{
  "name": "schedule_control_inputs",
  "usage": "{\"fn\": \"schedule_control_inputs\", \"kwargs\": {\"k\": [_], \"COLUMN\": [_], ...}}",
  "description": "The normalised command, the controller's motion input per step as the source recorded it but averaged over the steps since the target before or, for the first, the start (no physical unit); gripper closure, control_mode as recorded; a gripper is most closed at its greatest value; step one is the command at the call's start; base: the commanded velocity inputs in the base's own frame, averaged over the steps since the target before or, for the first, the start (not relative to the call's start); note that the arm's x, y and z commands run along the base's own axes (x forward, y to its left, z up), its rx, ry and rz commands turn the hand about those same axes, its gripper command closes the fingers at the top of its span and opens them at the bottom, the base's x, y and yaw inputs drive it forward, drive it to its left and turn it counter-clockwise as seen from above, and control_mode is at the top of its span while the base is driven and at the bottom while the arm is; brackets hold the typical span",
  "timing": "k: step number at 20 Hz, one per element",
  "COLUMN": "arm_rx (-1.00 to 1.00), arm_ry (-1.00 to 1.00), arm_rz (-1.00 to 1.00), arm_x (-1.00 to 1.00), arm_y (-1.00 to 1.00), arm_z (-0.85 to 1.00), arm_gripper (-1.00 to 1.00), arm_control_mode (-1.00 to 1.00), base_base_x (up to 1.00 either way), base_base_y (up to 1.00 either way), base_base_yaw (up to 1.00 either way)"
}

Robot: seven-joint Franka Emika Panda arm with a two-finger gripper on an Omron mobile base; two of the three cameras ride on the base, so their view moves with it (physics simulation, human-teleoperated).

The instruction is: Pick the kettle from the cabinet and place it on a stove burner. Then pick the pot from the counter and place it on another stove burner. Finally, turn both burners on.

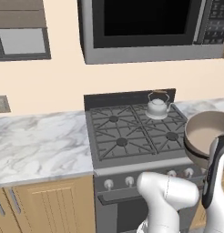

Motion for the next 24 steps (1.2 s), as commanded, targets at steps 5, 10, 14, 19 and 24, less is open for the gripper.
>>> {"fn": "schedule_control_inputs", "kwargs": {"k": [5,10,14,19,24], "arm_rx": [0.00,0.00,0.00,0.00,0.00], "arm_ry": [0.00,0.00,0.00,0.00,0.00], "arm_rz": [0.00,0.00,0.00,0.00,0.00], "arm_x": [0.00,0.00,0.00,0.00,0.00], "arm_y": [0.00,0.00,0.00,0.00,0.00], "arm_z": [0.00,0.00,0.00,0.00,0.00], "arm_gripper": [1.00,1.00,1.00,1.00,1.00], "arm_control_mode": [1.00,1.00,1.00,1.00,1.00], "base_base_x": [0.13,0.11,0.27,0.32,0.37], "base_base_y": [0.12,0.12,0.13,0.08,0.15], "base_base_yaw": [-0.12,-0.15,-0.11,-0.09,-0.08]}}
